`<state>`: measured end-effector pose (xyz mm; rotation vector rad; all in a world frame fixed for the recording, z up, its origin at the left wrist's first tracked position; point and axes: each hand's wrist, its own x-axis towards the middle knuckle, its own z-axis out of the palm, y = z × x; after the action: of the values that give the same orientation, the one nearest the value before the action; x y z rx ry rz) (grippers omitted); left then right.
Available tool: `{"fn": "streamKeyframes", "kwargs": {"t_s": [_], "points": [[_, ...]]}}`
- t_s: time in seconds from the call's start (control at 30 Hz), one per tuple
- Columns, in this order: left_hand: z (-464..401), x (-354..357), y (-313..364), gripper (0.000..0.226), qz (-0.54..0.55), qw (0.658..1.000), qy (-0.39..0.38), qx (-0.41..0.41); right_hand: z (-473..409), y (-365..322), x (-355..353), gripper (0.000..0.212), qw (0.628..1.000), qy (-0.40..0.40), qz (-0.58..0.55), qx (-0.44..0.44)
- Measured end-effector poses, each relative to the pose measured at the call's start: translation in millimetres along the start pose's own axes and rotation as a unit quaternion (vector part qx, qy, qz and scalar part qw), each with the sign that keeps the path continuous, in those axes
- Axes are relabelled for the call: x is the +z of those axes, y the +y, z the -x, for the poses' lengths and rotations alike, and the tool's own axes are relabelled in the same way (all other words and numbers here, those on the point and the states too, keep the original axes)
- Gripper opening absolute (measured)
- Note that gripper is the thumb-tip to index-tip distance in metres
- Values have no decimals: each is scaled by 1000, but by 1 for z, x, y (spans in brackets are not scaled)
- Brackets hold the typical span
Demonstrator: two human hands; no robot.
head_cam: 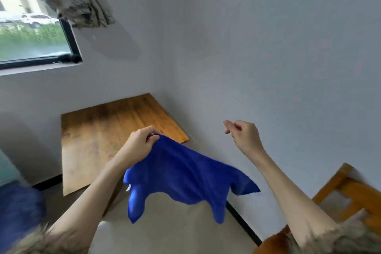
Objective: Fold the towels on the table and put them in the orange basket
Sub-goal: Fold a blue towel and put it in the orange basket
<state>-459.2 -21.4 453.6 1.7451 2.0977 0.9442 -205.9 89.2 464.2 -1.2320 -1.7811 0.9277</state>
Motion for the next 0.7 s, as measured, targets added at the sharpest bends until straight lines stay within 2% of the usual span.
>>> {"fn": "streamKeyframes", "kwargs": {"t_s": [0.07, 0.13, 0.27, 0.37, 0.47, 0.57, 0.7], "points": [[-3, -22, -19, 29, -16, 1000, -21, 8, -14, -22, 46, 35, 998, -62, 2, -18], [-12, -43, -34, 22, -44, 998, -30, 23, -25, -39, 96, 27, 990, -134, -27, -26], [-28, -81, -69, 15, -80, 996, -6, 32, -34, -48, 187, 10, 960, -276, -26, -29], [-36, -109, -100, 17, -103, 994, 2, 33, -34, -56, 240, 34, 932, -358, -9, -47], [-42, -133, -125, 20, -111, 993, 5, 30, -41, -75, 280, 49, 912, -404, -15, -72], [-51, -151, -140, 21, -89, 995, 28, 36, -54, -94, 315, 51, 896, -432, -19, -101], [-66, -171, -161, 22, -93, 995, 34, 24, -77, -109, 352, 36, 861, -492, -70, -103]]}}
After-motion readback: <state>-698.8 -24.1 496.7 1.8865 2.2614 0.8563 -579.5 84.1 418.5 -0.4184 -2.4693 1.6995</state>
